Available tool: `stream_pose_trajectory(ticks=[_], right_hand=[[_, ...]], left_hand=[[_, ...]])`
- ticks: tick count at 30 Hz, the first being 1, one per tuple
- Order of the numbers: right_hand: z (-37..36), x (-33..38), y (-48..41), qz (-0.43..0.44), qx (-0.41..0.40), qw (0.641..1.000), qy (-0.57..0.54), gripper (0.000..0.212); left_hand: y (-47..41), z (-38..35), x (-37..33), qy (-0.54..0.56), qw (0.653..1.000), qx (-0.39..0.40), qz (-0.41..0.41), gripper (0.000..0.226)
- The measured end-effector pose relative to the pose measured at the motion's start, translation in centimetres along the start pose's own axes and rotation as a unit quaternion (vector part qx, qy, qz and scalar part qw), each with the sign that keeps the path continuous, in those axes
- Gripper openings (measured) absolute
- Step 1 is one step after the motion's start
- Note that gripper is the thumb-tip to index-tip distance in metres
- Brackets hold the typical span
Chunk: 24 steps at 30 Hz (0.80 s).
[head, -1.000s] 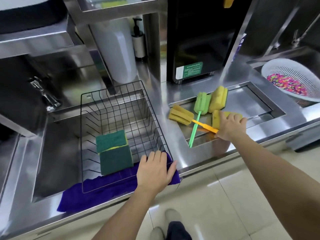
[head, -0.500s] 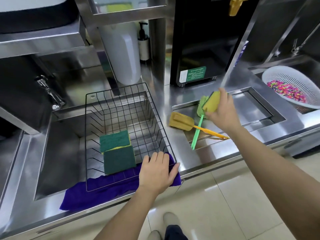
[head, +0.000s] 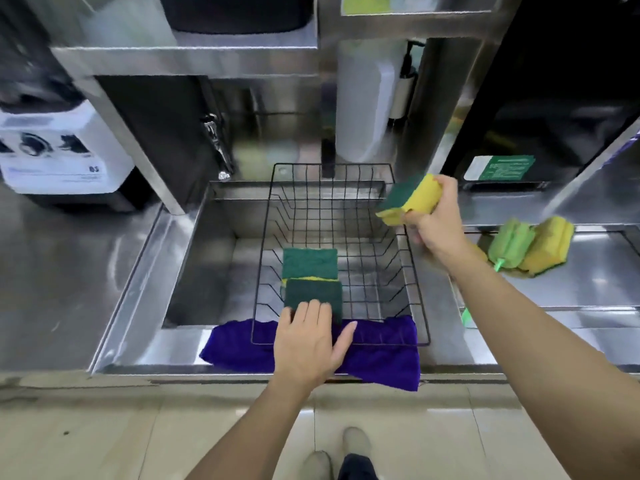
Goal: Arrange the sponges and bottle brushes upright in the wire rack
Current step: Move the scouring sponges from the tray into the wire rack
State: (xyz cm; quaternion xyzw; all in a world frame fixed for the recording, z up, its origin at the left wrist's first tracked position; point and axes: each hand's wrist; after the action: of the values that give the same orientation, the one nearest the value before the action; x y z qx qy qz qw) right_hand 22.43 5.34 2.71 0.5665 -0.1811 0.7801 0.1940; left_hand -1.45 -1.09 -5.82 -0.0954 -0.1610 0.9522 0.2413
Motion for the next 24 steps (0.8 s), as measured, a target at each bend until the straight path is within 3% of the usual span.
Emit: stream_pose_trajectory(ticks=[6, 10, 13, 18, 24], right_hand=[[-3.9, 1.3, -2.3, -0.018, 0.061, 0.995, -0.07, 0.067], [-6.5, -0.3, -2.4, -0.13, 0.166, 0.961, -0.179, 0.072], [-7.8, -2.0, -2.3, -0.215, 0.218, 0.923, -0.233, 0.058], [-10.1, -3.6, -3.3, -0.239, 0.175, 0.937, -0.186, 0.04], [-13.1, -4.3, -4.0, -0.22, 0.179, 0.952, -0.119, 0.045]], left_hand=[[0.2, -0.7, 0.1, -0.004, 1.0, -0.028, -0.008, 0.05], [0.3, -1.1, 0.1, -0.004, 0.998, -0.06, -0.015, 0.047], [0.4, -1.3, 0.1, 0.002, 0.997, -0.071, -0.019, 0.049], [0.4, -1.2, 0.1, -0.012, 0.997, -0.072, -0.016, 0.046], [0.4, -1.2, 0.1, -0.007, 0.997, -0.074, -0.021, 0.044]])
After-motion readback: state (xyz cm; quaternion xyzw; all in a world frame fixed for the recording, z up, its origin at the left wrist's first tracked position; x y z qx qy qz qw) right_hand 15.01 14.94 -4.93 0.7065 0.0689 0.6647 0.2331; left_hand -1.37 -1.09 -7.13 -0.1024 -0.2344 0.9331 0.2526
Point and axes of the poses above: each hand's wrist, its own y-axis away from the middle knuckle, its own z-axis out of the back of the hand, x = y × z, and after that the axes turned 5 degrees about z, right-handed
